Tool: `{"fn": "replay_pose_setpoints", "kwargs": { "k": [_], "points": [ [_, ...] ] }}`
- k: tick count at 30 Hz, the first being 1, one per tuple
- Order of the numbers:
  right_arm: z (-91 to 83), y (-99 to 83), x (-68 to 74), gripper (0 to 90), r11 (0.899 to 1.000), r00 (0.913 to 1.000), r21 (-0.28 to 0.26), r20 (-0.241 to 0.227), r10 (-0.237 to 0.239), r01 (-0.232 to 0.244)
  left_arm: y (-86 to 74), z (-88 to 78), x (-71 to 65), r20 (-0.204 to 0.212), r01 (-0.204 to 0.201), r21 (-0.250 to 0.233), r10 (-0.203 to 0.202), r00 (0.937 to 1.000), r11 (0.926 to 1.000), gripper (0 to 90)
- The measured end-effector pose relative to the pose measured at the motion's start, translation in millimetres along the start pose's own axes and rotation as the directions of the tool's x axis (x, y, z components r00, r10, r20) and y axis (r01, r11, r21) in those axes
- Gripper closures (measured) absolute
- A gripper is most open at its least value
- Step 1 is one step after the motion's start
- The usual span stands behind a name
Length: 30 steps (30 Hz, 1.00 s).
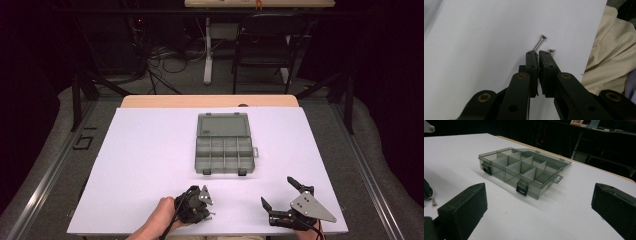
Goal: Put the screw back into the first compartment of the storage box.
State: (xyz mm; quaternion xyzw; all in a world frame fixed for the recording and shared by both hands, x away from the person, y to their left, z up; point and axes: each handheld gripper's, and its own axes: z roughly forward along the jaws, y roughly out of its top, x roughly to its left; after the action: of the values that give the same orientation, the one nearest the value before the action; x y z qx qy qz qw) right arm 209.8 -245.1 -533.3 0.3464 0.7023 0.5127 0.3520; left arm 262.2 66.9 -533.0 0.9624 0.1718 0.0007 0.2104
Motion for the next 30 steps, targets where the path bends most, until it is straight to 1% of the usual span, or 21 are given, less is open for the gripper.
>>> {"fn": "replay_pose_setpoints", "kwargs": {
  "k": [1, 5, 6, 9, 10, 11, 12, 15, 18, 25, 26, 28, 30],
  "points": [
    [0.0, 0.0, 0.0, 0.0, 1.000, 1.0000, 0.000, 0.000, 0.000, 0.000, -0.1, 0.1, 0.2, 0.003, 0.003, -0.003, -0.003, 1.0000, 1.0000, 86.8],
    [0.3, -0.1, -0.3, 0.0, 1.000, 1.0000, -0.002, 0.000, -0.002, 0.002, 0.2, -0.3, -0.9, -0.003, -0.007, 0.002, 0.007, 1.0000, 1.0000, 87.6],
    [0.7, -0.2, -0.1, 0.0, 1.000, 1.0000, -0.006, 0.001, -0.001, 0.001, 0.9, -0.5, -1.4, -0.008, -0.022, 0.007, 0.022, 0.9997, 0.9997, 87.8],
    [0.0, 0.0, 0.0, 0.0, 1.000, 1.0000, 0.000, 0.000, 0.000, 0.000, 1.2, -1.9, -1.1, -0.001, -0.024, 0.005, 0.024, 0.9997, 0.9997, 87.8],
    [0.8, -0.3, -0.1, 0.0, 1.000, 1.0000, -0.006, 0.001, -0.001, 0.001, 1.5, -4.7, -0.2, -0.005, -0.023, -0.007, 0.023, 0.9997, 0.9997, 87.8],
    [0.8, -0.3, -0.1, 0.0, 1.000, 1.0000, -0.006, 0.001, -0.001, 0.001, 1.5, -4.7, -0.2, -0.005, -0.023, -0.007, 0.023, 0.9997, 0.9997, 87.8],
    [0.7, -0.2, -0.3, 0.0, 1.000, 1.0000, -0.005, 0.002, -0.001, 0.001, 1.7, -8.0, 1.4, -0.004, -0.020, -0.014, 0.020, 0.9998, 0.9997, 87.8],
    [0.9, -0.3, -0.1, 0.0, 1.000, 1.0000, -0.004, -0.001, -0.001, 0.001, 1.9, -10.6, 3.4, -0.009, -0.024, -0.016, 0.024, 0.9997, 0.9996, 87.7],
    [0.9, -0.3, -0.1, 0.0, 1.000, 1.0000, -0.006, 0.000, -0.003, 0.003, 2.7, -15.6, 6.5, -0.002, -0.017, -0.018, 0.017, 0.9999, 0.9997, 87.8],
    [0.7, -0.3, 0.1, 0.0, 1.000, 1.0000, -0.004, -0.001, 0.000, 0.000, 3.7, -22.3, 13.0, -0.007, -0.019, -0.019, 0.019, 0.9998, 0.9996, 87.7],
    [0.8, -0.3, -0.1, 0.0, 1.000, 1.0000, -0.005, -0.001, -0.002, 0.002, 4.0, -25.0, 15.2, -0.006, -0.012, -0.023, 0.011, 0.9999, 0.9997, 87.8],
    [0.5, -0.2, 0.1, 0.0, 1.000, 1.0000, -0.002, -0.001, 0.000, 0.000, 4.6, -28.0, 17.8, -0.010, -0.016, -0.023, 0.016, 0.9998, 0.9996, 87.7],
    [0.8, -0.3, 0.1, 0.0, 1.000, 1.0000, -0.004, -0.002, -0.001, 0.001, 5.0, -30.5, 19.9, -0.014, -0.012, -0.029, 0.012, 0.9998, 0.9995, 87.8]
  ]
}}
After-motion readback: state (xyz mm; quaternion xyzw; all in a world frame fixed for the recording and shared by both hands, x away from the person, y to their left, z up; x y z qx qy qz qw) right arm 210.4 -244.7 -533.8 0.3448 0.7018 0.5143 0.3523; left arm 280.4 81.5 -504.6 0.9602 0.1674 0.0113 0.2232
